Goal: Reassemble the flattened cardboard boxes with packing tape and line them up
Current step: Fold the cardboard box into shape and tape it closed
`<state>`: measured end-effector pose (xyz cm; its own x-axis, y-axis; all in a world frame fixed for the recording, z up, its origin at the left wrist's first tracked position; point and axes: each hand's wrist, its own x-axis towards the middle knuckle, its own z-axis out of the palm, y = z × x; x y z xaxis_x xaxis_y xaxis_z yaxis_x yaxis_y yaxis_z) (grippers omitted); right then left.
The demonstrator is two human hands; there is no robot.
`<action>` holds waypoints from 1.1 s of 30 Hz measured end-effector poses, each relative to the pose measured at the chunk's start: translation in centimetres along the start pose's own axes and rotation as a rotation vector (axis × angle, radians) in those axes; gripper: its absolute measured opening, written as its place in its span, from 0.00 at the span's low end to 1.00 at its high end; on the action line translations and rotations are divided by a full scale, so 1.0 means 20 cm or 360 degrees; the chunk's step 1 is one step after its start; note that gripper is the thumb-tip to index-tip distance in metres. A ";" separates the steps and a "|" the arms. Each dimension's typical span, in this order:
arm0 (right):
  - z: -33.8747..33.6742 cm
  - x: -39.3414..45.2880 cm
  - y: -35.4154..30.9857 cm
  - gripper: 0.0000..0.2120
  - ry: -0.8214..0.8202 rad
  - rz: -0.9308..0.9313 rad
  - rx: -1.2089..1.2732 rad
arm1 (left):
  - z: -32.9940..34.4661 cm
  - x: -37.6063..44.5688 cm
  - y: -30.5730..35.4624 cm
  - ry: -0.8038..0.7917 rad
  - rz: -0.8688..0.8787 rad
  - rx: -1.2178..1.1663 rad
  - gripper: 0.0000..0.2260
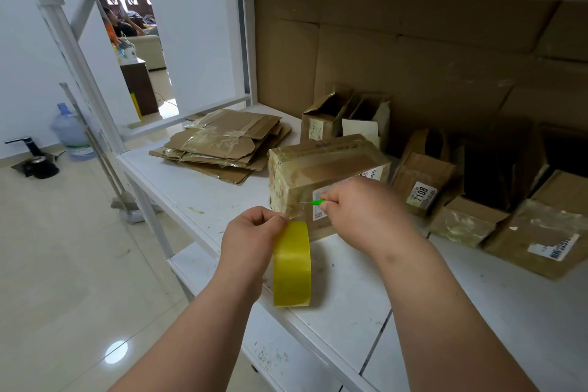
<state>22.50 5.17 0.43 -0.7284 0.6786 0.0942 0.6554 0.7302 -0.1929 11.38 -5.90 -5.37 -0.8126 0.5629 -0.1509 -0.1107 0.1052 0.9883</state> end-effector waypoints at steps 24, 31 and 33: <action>0.39 -0.08 0.24 0.14 0.0099 0.0546 0.0522 | 0.02 -0.05 -0.05 -0.0054 0.0412 0.0144 0.05; 0.32 -0.06 -0.01 0.07 -0.0223 0.0497 0.2188 | 0.02 -0.05 -0.05 -0.0170 0.0334 -0.0027 0.05; 0.33 -0.05 -0.02 0.09 -0.0292 0.0510 0.2320 | 0.01 -0.05 -0.05 -0.0212 0.0317 -0.0062 0.05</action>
<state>21.64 3.57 -6.11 -0.6832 0.6903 -0.2380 0.1001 -0.2343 -0.9670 12.34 -6.36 -6.15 -0.7383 0.6727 0.0479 0.0204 -0.0488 0.9986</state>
